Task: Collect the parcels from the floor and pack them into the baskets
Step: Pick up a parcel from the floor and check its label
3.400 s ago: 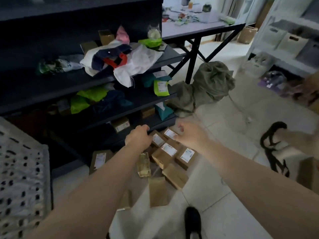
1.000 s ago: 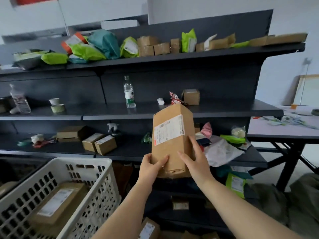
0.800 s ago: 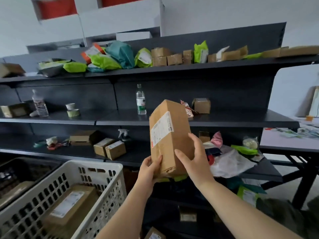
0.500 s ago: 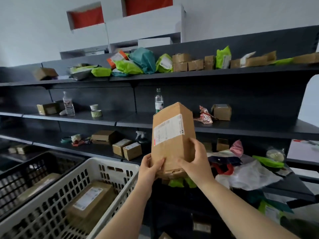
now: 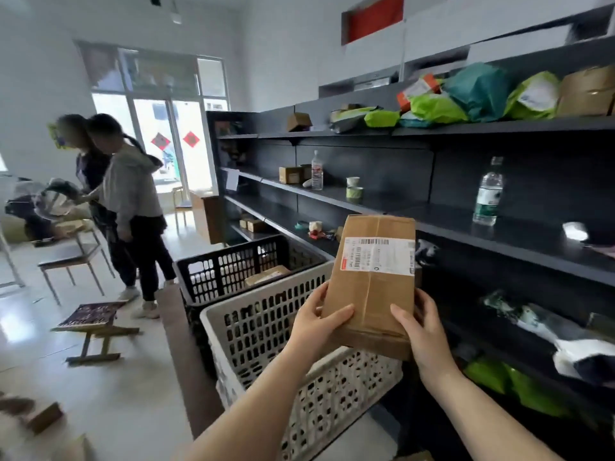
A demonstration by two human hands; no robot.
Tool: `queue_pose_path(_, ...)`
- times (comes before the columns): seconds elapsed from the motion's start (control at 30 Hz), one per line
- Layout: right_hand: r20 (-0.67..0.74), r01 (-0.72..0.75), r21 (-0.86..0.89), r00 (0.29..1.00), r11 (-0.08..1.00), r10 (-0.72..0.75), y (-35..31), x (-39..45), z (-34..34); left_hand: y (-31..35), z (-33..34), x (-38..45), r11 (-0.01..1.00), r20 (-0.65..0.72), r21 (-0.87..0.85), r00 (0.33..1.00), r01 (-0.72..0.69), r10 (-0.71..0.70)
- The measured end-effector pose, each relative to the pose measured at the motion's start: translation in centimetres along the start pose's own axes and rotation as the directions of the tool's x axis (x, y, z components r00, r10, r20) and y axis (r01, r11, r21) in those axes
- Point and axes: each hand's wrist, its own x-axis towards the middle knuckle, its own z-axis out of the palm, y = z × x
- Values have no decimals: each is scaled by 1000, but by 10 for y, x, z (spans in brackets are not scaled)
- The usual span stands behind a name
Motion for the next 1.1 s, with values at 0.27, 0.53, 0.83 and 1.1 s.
queue_pose_path(0.27,200,-87,-46,975,995,95,32,-9,138,-5,-137,-4,995,-225,96,974,-8,29)
queue_pose_path(0.53,55,-114,-54,992,992,117,63,7,258,-13,-245,52,992,-179,127,984,26,-3)
queue_pose_path(0.83,-63,-119,-108,992,987,113,94,45,341,-29,-321,139,994,-79,92,995,64,-57)
queue_pose_path(1.1,-129,-122,-103,986,987,108,131,113,385,-57,-351,218,991,-45,79,993,108,-105)
